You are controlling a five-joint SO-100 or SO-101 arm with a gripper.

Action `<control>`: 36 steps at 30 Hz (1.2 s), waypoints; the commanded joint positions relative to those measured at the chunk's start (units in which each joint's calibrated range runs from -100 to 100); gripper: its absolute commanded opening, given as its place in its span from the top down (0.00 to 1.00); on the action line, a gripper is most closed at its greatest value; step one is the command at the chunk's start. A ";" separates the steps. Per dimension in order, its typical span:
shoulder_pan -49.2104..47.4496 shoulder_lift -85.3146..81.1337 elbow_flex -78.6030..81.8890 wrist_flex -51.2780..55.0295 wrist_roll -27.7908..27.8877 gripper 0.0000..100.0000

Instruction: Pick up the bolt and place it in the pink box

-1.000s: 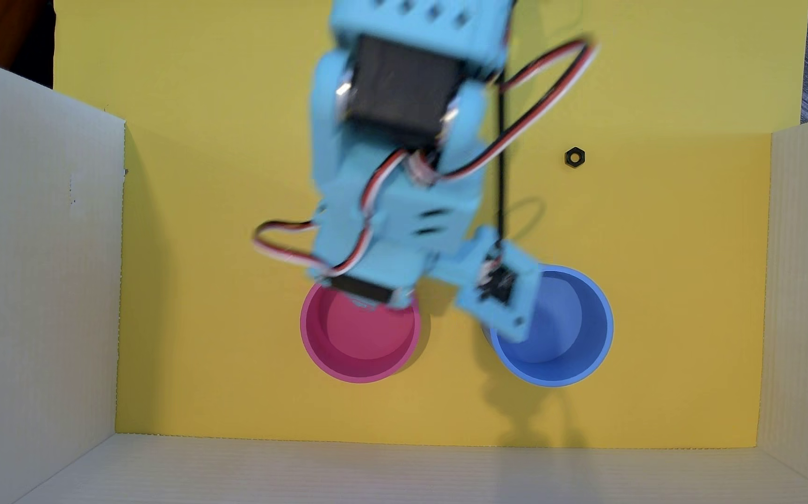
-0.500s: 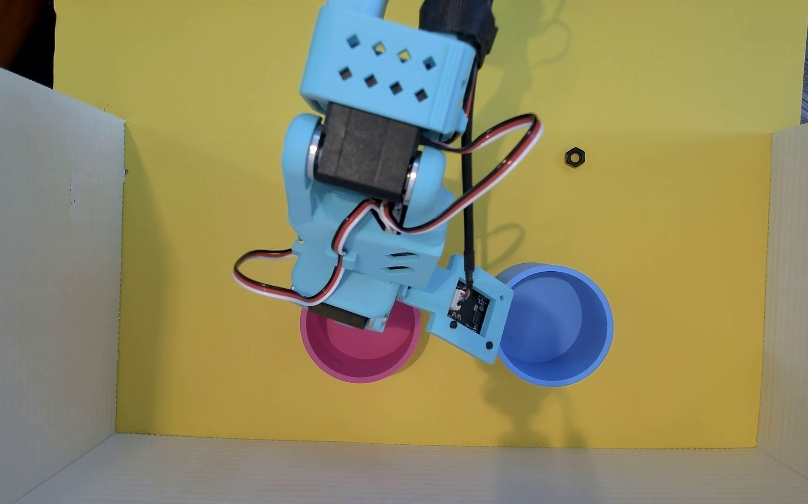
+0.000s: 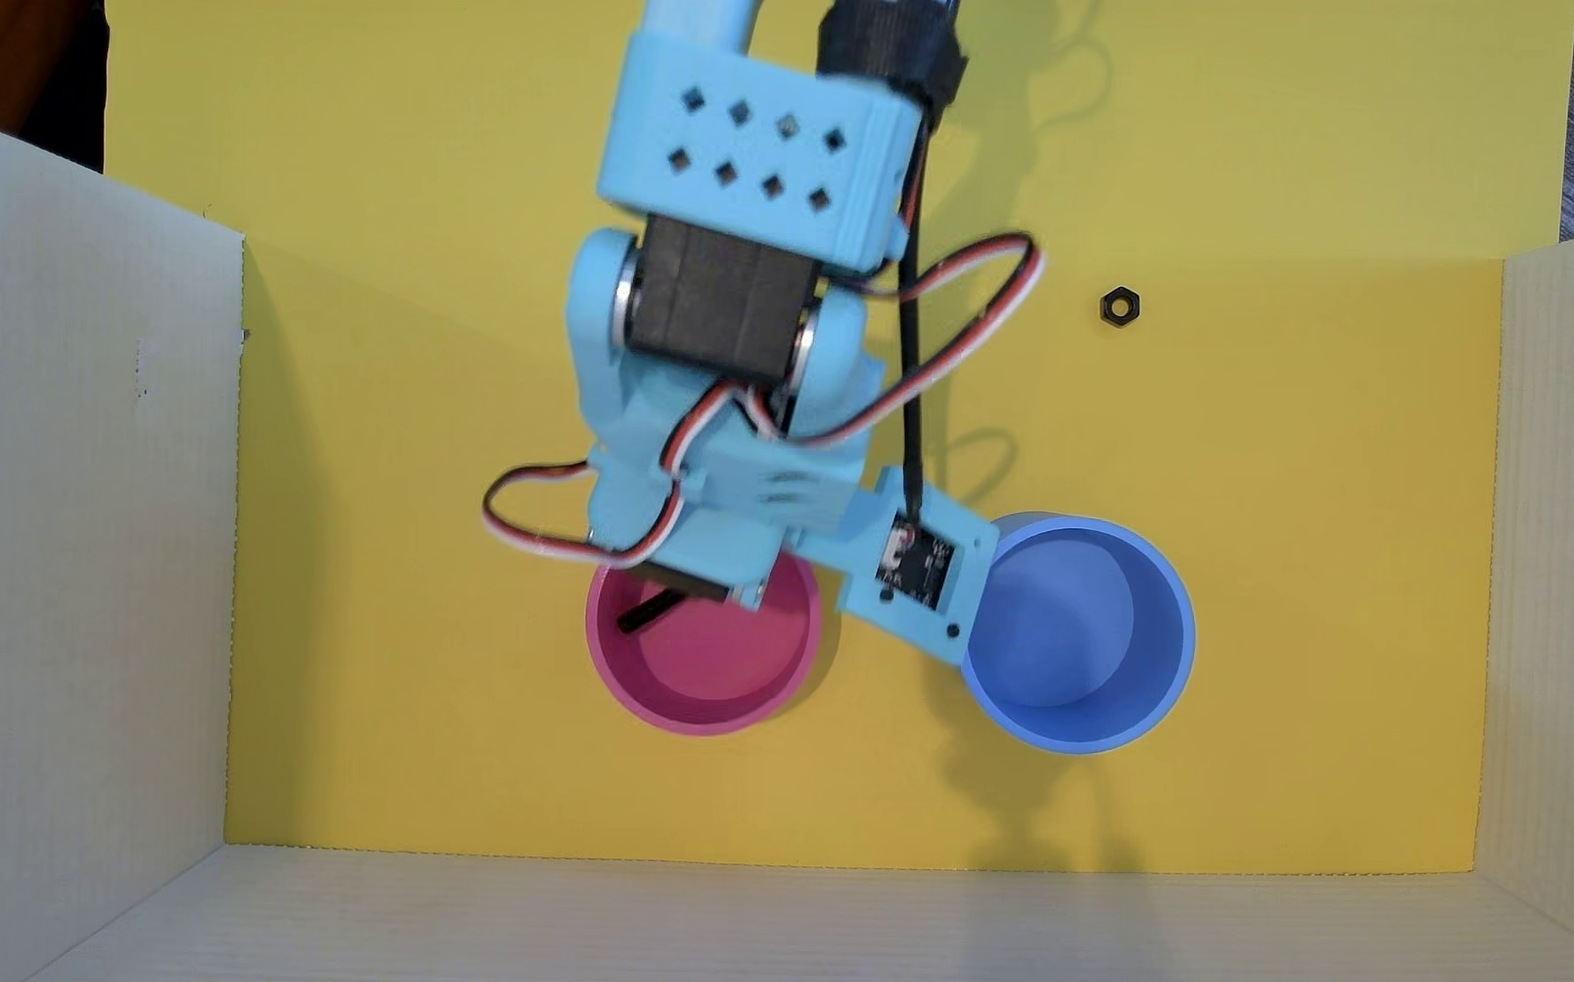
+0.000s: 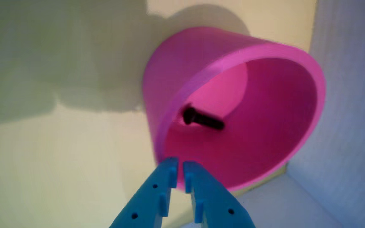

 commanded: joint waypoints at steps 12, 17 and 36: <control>-1.44 -58.96 50.00 -12.08 0.52 0.99; -4.31 -76.55 61.58 -11.91 0.52 0.99; -10.20 -103.49 79.31 -0.24 -5.52 0.99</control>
